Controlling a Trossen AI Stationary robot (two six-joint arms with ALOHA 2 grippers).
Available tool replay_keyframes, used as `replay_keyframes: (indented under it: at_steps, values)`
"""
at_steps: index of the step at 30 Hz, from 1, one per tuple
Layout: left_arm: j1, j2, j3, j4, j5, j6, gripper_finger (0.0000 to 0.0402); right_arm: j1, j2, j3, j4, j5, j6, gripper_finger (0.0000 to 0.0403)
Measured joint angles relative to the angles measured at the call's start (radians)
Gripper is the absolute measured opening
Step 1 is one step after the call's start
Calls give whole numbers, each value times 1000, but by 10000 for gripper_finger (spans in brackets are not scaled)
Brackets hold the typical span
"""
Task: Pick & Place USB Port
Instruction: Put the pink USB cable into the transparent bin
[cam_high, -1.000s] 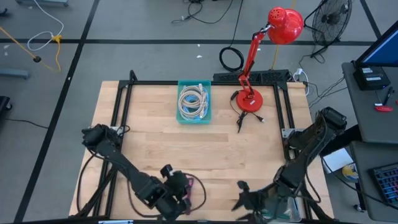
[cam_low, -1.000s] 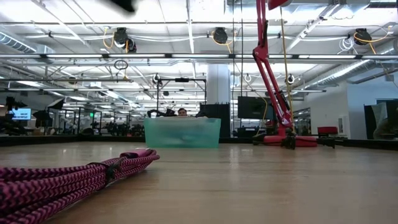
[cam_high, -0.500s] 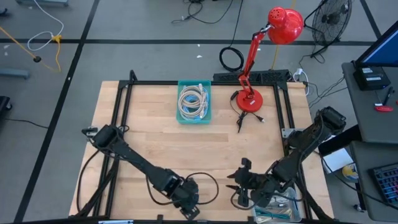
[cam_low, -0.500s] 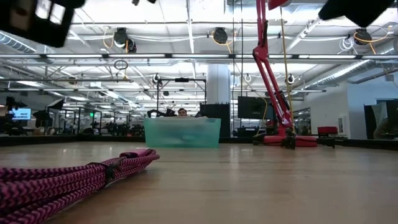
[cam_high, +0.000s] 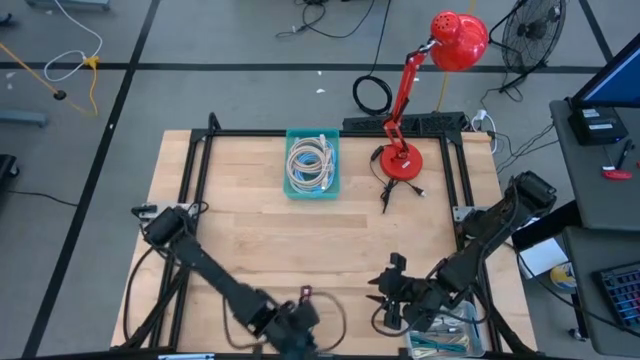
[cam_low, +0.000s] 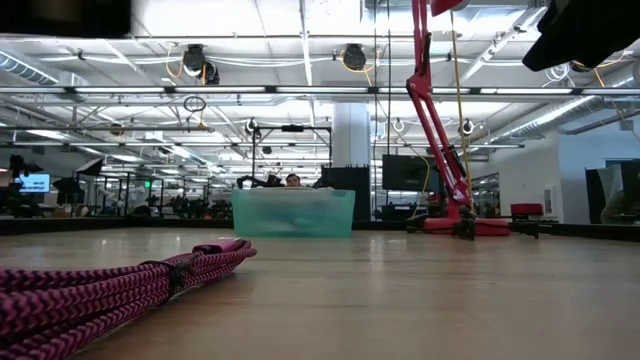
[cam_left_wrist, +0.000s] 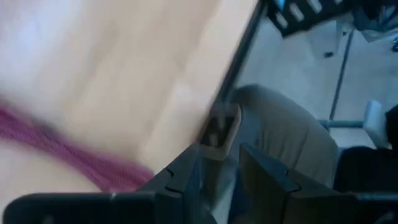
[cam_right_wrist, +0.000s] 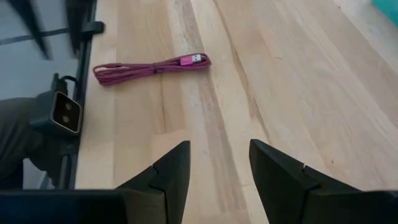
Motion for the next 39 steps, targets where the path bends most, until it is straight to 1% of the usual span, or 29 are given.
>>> replay_keyframes:
  at_steps: [1, 2, 3, 6, 8, 10, 12, 13, 15, 18, 21, 23, 27, 29, 31, 33, 36, 39]
  values:
    - [-9, 4, -6, 19, -3, -23, 113, -3, 0, -2, -2, 0, 0, 155]
    - [-10, 5, -8, 53, 1, -14, 113, -7, 0, -3, -1, 0, 0, 155]
    - [-5, 5, -8, 110, 2, 33, 113, -9, 0, -3, 0, 0, 0, 155]
    - [1, 1, -6, 394, 5, 239, 113, -15, 0, -3, 0, 0, 0, 155]
    - [-12, 1, -6, 598, 72, 330, 113, -15, 0, -3, 0, 0, 0, 155]
    - [-22, -1, -5, 748, 108, 379, 113, -15, 0, -3, 0, 0, 0, 155]
    - [-26, -2, 6, 824, 93, 464, 113, -15, 0, -3, 0, 0, -1, 155]
    - [-26, -2, 20, 821, 80, 521, 113, -15, 0, -3, -1, 0, 0, 155]
    - [-24, -1, 65, 753, 64, 602, 113, -15, 0, -3, -1, 0, -2, 155]
    - [-24, -2, 121, 626, 39, 661, 120, -13, 0, -3, -2, 0, -8, 155]
    - [-13, 0, 175, 490, -6, 682, 148, -13, 0, -3, -8, -8, -8, 155]
    - [-4, 1, 237, 352, -15, 646, 175, -13, 0, -4, -12, -25, -9, 155]
    - [10, -2, 367, -27, -20, 489, 239, -13, 0, -4, -21, -26, -9, 155]
    - [17, -2, 385, -197, -40, 402, 268, -13, 0, -4, -30, -26, -9, 155]
    - [28, -1, 386, -370, -72, 253, 291, -13, 0, -4, -32, -26, -9, 155]
    - [43, -1, 376, -506, -61, 97, 307, -13, 0, -4, -31, -26, -8, 155]
    - [65, -3, 301, -587, 44, -137, 319, -13, 0, -4, -30, -26, -9, 155]
    - [79, 3, 212, -575, 116, -235, 321, -13, 0, -4, -31, -26, -8, 155]
